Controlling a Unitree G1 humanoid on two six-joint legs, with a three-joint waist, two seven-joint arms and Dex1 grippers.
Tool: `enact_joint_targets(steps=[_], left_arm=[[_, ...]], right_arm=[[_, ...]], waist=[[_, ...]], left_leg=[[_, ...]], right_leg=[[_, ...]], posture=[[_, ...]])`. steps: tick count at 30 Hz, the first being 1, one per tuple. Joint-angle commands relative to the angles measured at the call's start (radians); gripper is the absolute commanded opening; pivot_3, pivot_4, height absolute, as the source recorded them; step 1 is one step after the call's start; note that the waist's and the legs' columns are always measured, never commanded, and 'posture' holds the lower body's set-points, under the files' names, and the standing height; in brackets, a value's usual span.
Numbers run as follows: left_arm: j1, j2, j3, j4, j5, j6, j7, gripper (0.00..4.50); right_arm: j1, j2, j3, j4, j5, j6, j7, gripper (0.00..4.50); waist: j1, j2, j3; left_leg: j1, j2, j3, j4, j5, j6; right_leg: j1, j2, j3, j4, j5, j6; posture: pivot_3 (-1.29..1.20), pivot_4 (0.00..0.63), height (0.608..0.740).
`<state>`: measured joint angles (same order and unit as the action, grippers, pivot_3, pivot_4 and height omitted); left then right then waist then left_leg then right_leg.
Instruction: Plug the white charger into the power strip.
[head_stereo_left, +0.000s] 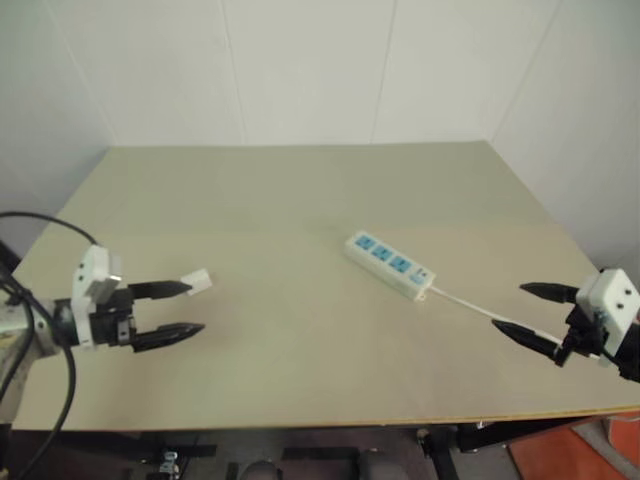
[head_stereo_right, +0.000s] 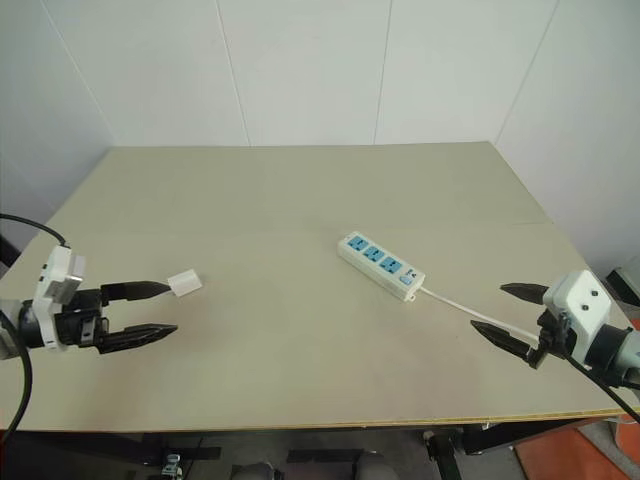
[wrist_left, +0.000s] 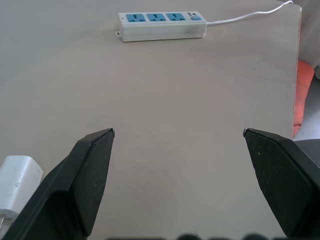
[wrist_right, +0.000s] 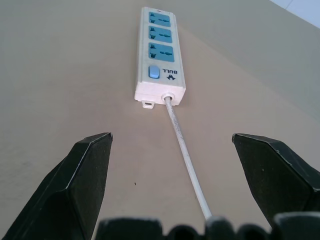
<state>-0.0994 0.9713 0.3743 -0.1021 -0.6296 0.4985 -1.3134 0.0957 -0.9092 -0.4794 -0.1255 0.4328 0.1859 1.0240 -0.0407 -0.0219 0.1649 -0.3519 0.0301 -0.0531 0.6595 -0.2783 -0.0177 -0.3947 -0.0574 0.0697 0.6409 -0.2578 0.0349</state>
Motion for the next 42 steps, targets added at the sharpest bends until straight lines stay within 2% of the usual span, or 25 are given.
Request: enact_joint_targets(steps=[1, 13, 19, 25, 32, 42], left_arm=[[-0.021, -0.005, -0.001, 0.005, 0.0, -0.027, 0.002, 4.5], [-0.083, -0.01, -0.053, 0.088, 0.026, -0.078, -0.028, 4.5], [-0.113, -0.049, -0.074, 0.119, 0.038, -0.108, -0.012, 4.5], [-0.238, -0.173, -0.127, 0.16, 0.037, -0.14, 0.039, 4.5], [-0.422, -0.285, -0.258, 0.282, 0.097, -0.202, -0.006, 4.5], [-0.557, -0.437, -0.358, 0.415, 0.148, -0.293, -0.054, 4.5]], right_arm=[[-0.005, 0.005, -0.02, -0.001, -0.005, -0.023, -0.01, 4.47], [0.022, 0.027, -0.038, -0.011, -0.021, -0.042, -0.02, 4.47], [-0.012, 0.06, -0.009, -0.001, -0.01, -0.042, -0.044, 4.47], [-0.186, 0.146, 0.151, 0.087, -0.074, -0.103, -0.074, 4.47], [-0.426, 0.223, 0.308, 0.36, -0.151, -0.184, -0.046, 4.47], [-0.615, 0.254, 0.38, 0.689, -0.233, -0.329, -0.035, 4.47]], waist=[[0.0, 0.0, 0.0], [0.0, 0.0, 0.0], [0.0, 0.0, 0.0], [-0.002, 0.0, 0.0], [-0.001, 0.0, 0.0], [-0.002, 0.0, 0.0]], left_leg=[[0.0, 0.0, 0.0, 0.0, 0.0, 0.0], [0.0, 0.0, 0.0, 0.0, 0.0, 0.0], [0.0, 0.0, 0.0, 0.0, 0.0, 0.0], [0.001, 0.0, 0.0, 0.001, 0.0, 0.0], [-0.001, -0.001, -0.001, 0.001, 0.0, 0.0], [-0.001, -0.001, -0.001, 0.001, 0.0, 0.0]], right_leg=[[0.0, 0.0, 0.0, 0.0, 0.0, 0.0], [0.0, 0.0, 0.0, 0.0, 0.0, 0.0], [0.0, 0.0, 0.0, 0.0, 0.0, 0.0], [0.001, 0.0, 0.0, 0.001, 0.0, 0.0], [0.0, 0.0, 0.0, 0.0, 0.001, 0.0], [-0.001, 0.0, 0.0, 0.001, 0.001, -0.001]], posture=[[0.0, 0.15, 0.74], [0.0, 0.15, 0.74], [0.0, 0.15, 0.74], [0.0, 0.15, 0.74], [0.0, 0.15, 0.74], [0.0, 0.15, 0.74]])
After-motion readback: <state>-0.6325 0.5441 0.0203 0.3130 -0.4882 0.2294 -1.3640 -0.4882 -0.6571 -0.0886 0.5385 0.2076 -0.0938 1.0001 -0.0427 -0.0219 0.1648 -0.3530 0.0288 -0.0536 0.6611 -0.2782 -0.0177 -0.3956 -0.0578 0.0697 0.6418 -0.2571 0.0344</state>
